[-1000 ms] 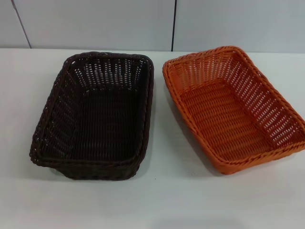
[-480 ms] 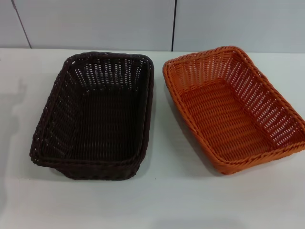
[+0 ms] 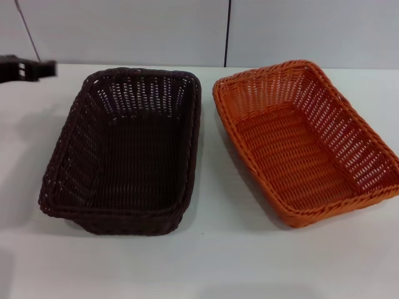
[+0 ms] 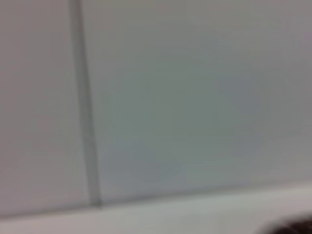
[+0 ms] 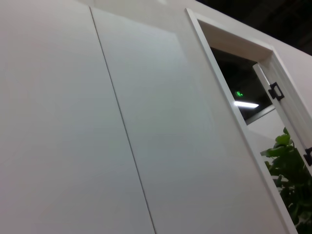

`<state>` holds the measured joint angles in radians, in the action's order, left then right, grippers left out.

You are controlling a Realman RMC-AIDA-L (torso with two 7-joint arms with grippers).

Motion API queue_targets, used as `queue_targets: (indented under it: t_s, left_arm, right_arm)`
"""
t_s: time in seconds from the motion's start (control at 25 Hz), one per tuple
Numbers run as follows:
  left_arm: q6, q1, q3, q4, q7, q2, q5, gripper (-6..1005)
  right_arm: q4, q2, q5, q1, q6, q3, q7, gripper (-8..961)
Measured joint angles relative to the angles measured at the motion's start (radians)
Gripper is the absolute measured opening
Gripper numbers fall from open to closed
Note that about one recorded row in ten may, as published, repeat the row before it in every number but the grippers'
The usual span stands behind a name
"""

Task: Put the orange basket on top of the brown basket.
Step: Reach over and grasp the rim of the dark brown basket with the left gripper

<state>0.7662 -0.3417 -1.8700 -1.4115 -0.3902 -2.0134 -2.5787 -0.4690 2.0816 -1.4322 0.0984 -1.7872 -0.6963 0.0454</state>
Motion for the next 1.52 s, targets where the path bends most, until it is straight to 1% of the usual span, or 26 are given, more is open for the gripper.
queue_targets:
  t_s: [0.04,0.12,0.16,0.2,0.36,0.4,0.52,0.6,0.72,1.04,1.2,1.24,1.36,1.4,1.52]
  left_arm:
    - [0.154,-0.025,-0.057,-0.054,-0.041,-0.033,-0.011,787]
    - [0.265,-0.040,-0.073,-0.095,-0.053,-0.047,-0.027,786]
    - [0.287,-0.043,-0.066,-0.106,-0.049,-0.048,-0.035,786]
    - [0.324,-0.045,-0.039,-0.119,-0.035,-0.047,-0.052,785]
    - [0.349,-0.046,-0.009,-0.119,-0.023,-0.047,-0.071,784]
    - [0.357,-0.048,0.023,-0.103,-0.011,-0.048,-0.096,783]
    - [0.350,-0.052,0.043,-0.079,-0.006,-0.049,-0.114,782]
    - [0.350,-0.052,0.043,-0.079,-0.006,-0.049,-0.114,782]
    - [0.341,-0.078,0.046,-0.008,-0.005,-0.048,-0.122,781]
    - [0.320,-0.111,0.057,0.081,-0.013,-0.047,-0.122,778]
    - [0.314,-0.119,0.058,0.101,-0.013,-0.046,-0.123,777]
    - [0.313,-0.132,0.058,0.128,-0.014,-0.045,-0.124,776]
    - [0.313,-0.139,0.059,0.137,-0.013,-0.045,-0.132,775]
    - [0.320,-0.142,0.060,0.133,-0.006,-0.047,-0.157,775]
    - [0.344,-0.145,0.068,0.116,-0.010,-0.046,-0.170,774]
  right_arm:
    - [0.005,0.000,0.000,0.002,0.004,0.000,0.000,785]
    - [0.012,0.001,0.001,0.007,0.008,0.004,0.000,784]
    - [0.015,0.001,0.002,0.009,0.009,0.009,0.000,784]
    - [0.019,0.001,0.004,0.012,0.011,0.014,0.000,784]
    - [0.028,0.001,0.007,0.022,0.016,0.023,0.003,784]
    - [0.031,0.001,0.007,0.023,0.019,0.024,0.004,784]
    - [0.038,0.000,0.007,0.027,0.022,0.024,0.004,784]
    - [0.039,0.000,0.007,0.028,0.024,0.024,0.004,784]
    - [0.046,0.000,0.006,0.032,0.033,0.025,0.002,784]
    - [0.047,0.000,0.003,0.031,0.040,0.025,0.001,784]
    - [0.047,0.000,0.002,0.031,0.048,0.024,0.001,785]
    - [0.047,0.000,0.002,0.031,0.048,0.025,0.001,785]
    - [0.047,0.000,0.001,0.032,0.048,0.027,0.003,785]
    - [0.047,0.000,0.001,0.032,0.048,0.028,0.004,785]
    - [0.047,0.000,0.001,0.032,0.044,0.036,0.005,785]
